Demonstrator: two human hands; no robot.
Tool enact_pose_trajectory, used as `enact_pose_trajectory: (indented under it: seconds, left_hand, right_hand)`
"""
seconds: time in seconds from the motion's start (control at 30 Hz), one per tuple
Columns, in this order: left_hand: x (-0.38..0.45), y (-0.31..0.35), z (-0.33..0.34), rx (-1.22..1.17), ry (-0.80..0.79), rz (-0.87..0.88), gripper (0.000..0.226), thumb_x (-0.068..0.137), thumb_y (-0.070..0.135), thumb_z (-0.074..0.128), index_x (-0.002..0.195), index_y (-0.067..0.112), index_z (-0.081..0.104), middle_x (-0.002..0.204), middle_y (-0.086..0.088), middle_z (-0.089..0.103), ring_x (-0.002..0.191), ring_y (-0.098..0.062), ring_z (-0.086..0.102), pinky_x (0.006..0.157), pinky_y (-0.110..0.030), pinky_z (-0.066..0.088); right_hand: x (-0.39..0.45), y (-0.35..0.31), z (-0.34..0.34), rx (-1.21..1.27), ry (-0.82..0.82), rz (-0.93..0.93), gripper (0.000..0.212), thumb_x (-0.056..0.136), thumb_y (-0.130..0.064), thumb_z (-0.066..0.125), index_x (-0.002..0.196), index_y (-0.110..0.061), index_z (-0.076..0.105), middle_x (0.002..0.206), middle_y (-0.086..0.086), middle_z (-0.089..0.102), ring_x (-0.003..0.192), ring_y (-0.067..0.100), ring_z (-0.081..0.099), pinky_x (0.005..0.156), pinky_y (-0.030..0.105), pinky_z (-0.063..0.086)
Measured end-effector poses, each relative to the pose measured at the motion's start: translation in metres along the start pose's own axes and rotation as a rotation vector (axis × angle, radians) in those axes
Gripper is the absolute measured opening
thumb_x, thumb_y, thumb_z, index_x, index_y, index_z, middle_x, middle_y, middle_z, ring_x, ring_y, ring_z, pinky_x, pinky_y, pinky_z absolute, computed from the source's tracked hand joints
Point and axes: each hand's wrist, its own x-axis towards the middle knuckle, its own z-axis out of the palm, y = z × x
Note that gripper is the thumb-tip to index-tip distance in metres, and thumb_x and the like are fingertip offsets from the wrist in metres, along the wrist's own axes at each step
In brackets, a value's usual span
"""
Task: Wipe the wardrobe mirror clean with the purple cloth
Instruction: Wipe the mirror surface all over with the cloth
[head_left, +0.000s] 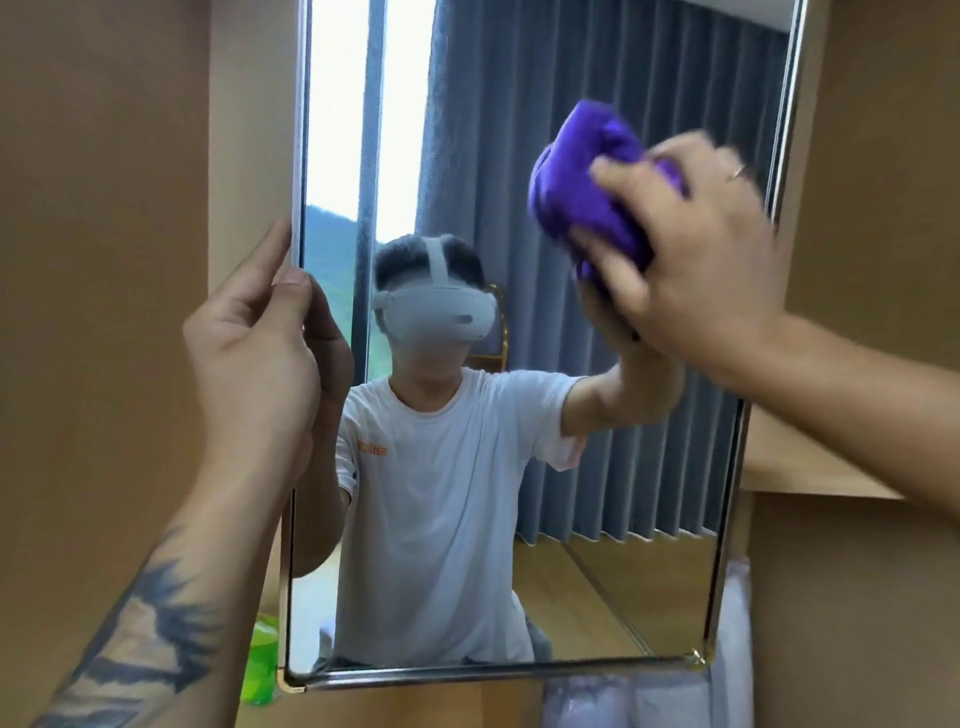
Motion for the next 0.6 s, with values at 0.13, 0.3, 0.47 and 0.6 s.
enact_pose_trajectory:
  seconds: [0.13,0.3,0.47,0.6]
  left_hand:
    - [-0.001,0.0,-0.004,-0.001,-0.01,-0.014,0.04,0.107,0.002,0.051,0.145,0.012,0.059,0.056,0.034,0.059,0.051,0.016,0.055,0.053,0.002,0.041]
    - [-0.002,-0.001,-0.005,-0.006,-0.024,-0.002,0.039,0.108,0.002,0.05,0.145,0.011,0.059,0.057,0.034,0.06,0.053,0.018,0.057,0.055,0.003,0.041]
    - [-0.003,-0.003,-0.008,-0.017,-0.021,-0.004,0.039,0.108,0.002,0.05,0.144,0.011,0.059,0.06,0.035,0.061,0.055,0.017,0.057,0.057,0.001,0.044]
    - [-0.005,-0.005,-0.009,0.006,-0.021,0.001,0.039,0.108,0.003,0.049,0.145,0.01,0.059,0.059,0.035,0.06,0.054,0.017,0.057,0.055,0.002,0.043]
  right_hand:
    - [-0.058,-0.052,-0.001,0.11,-0.097,-0.542,0.029,0.098,-0.025,0.068,0.124,-0.012,0.073,0.111,0.022,0.072,0.087,0.037,0.065,0.072,0.045,0.053]
    - [-0.02,-0.032,0.007,0.113,-0.085,-0.748,0.032,0.103,-0.033,0.065,0.129,-0.015,0.069,0.115,0.019,0.072,0.085,0.036,0.068,0.071,0.044,0.053]
    - [0.013,-0.023,0.013,0.028,0.032,-0.06,0.044,0.102,-0.046,0.059,0.134,-0.017,0.066,0.123,0.019,0.063,0.095,0.042,0.057,0.083,0.051,0.047]
    - [-0.038,-0.071,0.009,0.163,-0.08,-0.365,0.031,0.1,-0.028,0.062,0.125,-0.013,0.073,0.115,0.022,0.069,0.087,0.041,0.064,0.074,0.05,0.051]
